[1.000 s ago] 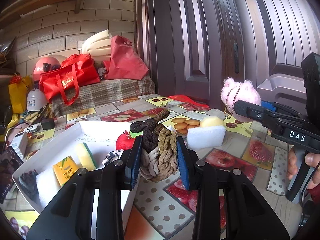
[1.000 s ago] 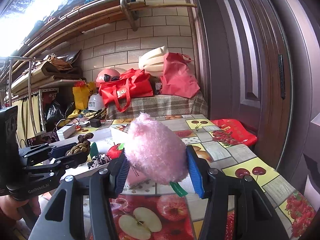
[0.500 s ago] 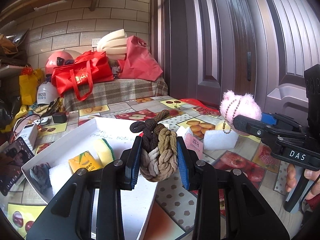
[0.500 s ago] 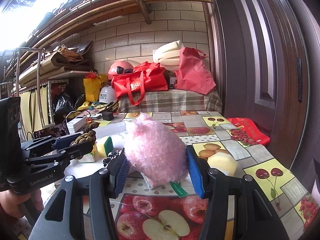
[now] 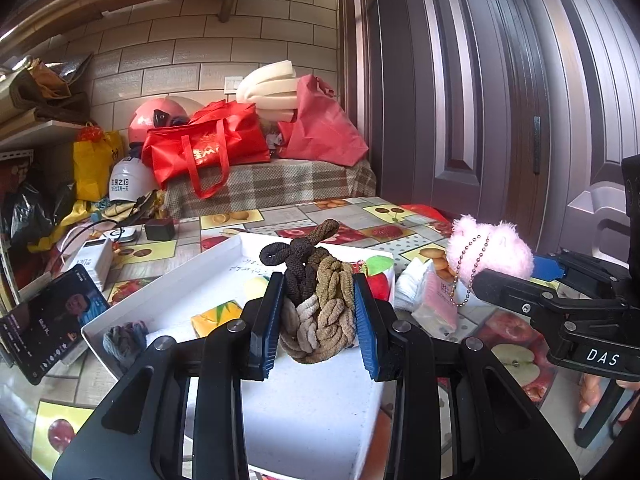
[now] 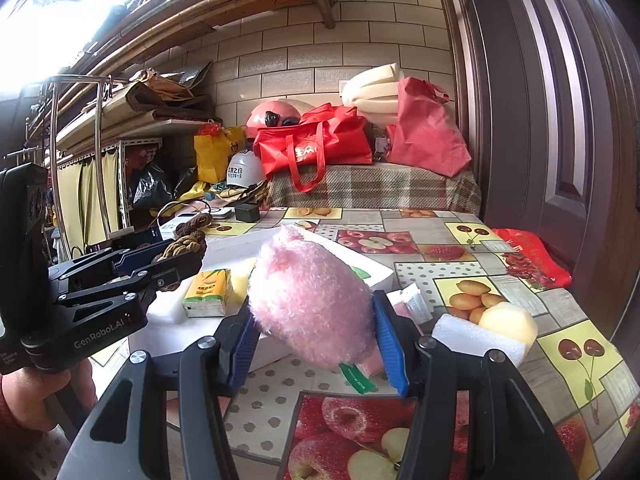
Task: Organize soft objects
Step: 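Carry the knotted rope with the left tool to the box while the right tool carries the plush, then release the rope onto the foam sheet while the right tool drops the plush in the box, then move both open tools from the box back to the remaining items, then grasp the pink tissue pack with the left tool while the right tool grasps a white foam sheet, then carry the pink tissue pack with the left tool over the box while the right tool carries the foam sheet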
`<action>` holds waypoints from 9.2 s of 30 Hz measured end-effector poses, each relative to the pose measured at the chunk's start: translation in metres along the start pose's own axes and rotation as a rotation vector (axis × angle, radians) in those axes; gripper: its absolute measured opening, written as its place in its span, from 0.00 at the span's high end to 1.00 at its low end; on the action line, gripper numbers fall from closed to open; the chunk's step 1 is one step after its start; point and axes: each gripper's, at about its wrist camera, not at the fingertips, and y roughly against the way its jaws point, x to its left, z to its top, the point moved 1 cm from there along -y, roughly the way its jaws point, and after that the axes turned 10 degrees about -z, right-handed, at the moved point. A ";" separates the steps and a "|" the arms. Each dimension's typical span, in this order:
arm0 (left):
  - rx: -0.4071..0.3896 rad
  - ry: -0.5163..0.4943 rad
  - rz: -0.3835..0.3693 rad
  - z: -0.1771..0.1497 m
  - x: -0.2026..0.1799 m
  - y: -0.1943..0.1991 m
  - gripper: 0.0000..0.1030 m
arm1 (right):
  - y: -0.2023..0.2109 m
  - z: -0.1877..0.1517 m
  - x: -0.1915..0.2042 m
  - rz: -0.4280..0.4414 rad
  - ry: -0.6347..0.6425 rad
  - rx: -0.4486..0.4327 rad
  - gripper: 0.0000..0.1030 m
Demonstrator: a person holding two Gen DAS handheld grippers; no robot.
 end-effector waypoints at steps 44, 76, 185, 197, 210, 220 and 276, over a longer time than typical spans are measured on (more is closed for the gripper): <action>0.018 0.062 0.182 0.010 0.076 -0.038 0.50 | -0.127 0.025 0.054 -0.013 -0.044 0.180 0.33; -0.039 0.085 0.258 0.013 0.083 -0.025 0.00 | -0.111 0.028 0.043 -0.101 -0.108 0.086 0.00; 0.142 -0.201 -0.165 0.015 -0.116 -0.100 0.51 | -0.032 -0.009 -0.124 -0.089 0.201 0.082 0.45; 0.062 -0.102 -0.171 0.016 -0.102 -0.069 0.51 | 0.005 -0.002 -0.111 -0.058 -0.016 0.007 0.45; 0.048 -0.085 -0.179 0.010 -0.092 -0.040 0.51 | 0.013 -0.003 -0.073 -0.028 -0.024 -0.019 0.45; 0.050 -0.054 -0.161 0.003 -0.077 -0.021 0.51 | 0.022 -0.004 -0.050 -0.004 -0.002 -0.036 0.45; 0.082 0.087 0.130 0.004 0.070 -0.030 0.50 | -0.083 0.007 0.073 0.247 0.155 0.191 0.45</action>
